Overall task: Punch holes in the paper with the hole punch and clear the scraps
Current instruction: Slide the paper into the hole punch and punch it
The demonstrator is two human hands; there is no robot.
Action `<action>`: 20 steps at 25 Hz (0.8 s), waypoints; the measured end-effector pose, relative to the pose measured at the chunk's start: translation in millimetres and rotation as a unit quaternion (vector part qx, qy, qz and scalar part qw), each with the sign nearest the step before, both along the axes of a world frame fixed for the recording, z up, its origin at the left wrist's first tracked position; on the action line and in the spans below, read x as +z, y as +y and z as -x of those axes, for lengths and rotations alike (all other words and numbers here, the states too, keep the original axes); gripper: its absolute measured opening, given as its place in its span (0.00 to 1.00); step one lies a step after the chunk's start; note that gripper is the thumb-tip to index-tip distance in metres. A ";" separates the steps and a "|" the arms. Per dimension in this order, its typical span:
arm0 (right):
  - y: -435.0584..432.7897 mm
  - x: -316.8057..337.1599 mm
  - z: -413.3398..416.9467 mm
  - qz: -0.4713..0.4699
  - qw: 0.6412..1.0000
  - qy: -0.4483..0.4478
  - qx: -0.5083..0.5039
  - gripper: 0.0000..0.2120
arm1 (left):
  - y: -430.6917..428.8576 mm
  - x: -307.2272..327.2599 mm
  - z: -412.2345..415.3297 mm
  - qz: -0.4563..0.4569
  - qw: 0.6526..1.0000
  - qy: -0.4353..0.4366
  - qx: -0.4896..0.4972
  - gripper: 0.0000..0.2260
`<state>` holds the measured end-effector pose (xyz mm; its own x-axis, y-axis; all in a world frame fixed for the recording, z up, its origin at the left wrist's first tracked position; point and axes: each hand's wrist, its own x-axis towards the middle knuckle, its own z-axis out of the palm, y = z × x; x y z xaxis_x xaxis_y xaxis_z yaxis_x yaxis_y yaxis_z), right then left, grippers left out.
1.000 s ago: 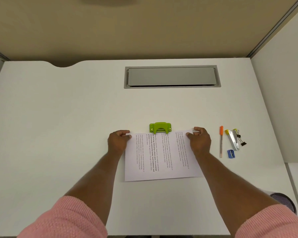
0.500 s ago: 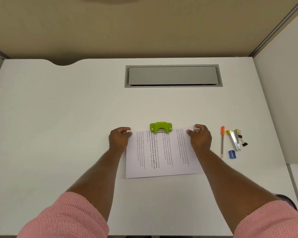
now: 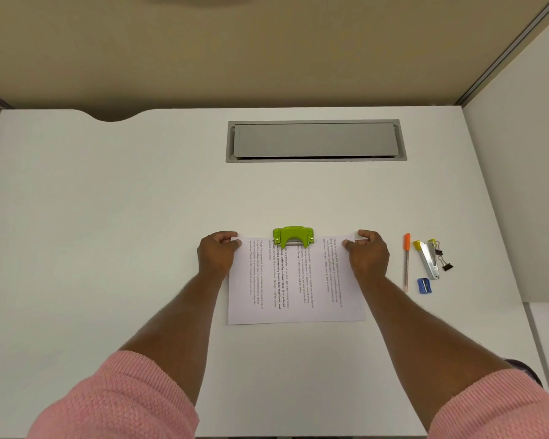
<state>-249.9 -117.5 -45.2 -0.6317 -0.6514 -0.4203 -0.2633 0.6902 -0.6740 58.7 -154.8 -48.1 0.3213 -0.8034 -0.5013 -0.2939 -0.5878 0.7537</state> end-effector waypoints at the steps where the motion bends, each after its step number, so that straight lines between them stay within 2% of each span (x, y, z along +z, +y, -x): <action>1: -0.2 -0.4 0.3 0.001 1.000 -0.001 0.000 0.19 | -0.6 -0.4 0.4 0.000 1.000 -0.001 0.001 0.07; 8: -0.1 -1.0 -0.9 0.007 1.000 -0.008 -0.006 0.18 | -0.2 0.5 1.8 0.011 0.999 -0.031 -0.011 0.09; 11: 1.2 -2.7 -7.6 0.042 0.996 0.057 0.046 0.18 | 5.2 0.5 5.3 0.102 0.988 -0.105 -0.046 0.14; 15: -14.3 -4.8 -34.8 0.113 0.966 0.150 0.178 0.16 | 23.1 -13.0 12.1 0.226 0.914 -0.271 -0.202 0.21; 18: -40.7 -4.0 -65.3 0.143 0.923 0.198 0.297 0.17 | 39.8 -23.4 21.5 0.242 0.851 -0.328 -0.330 0.28; 20: -60.4 -8.2 -83.0 0.158 0.891 0.245 0.346 0.17 | 48.6 -28.7 28.0 0.222 0.828 -0.346 -0.382 0.31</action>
<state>-166.8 -177.9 -53.3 -0.0889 -0.9936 0.0698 -0.8693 0.0432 -0.4924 30.8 -106.2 -76.8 -0.2790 -0.9602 -0.0100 -0.9034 0.2589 0.3417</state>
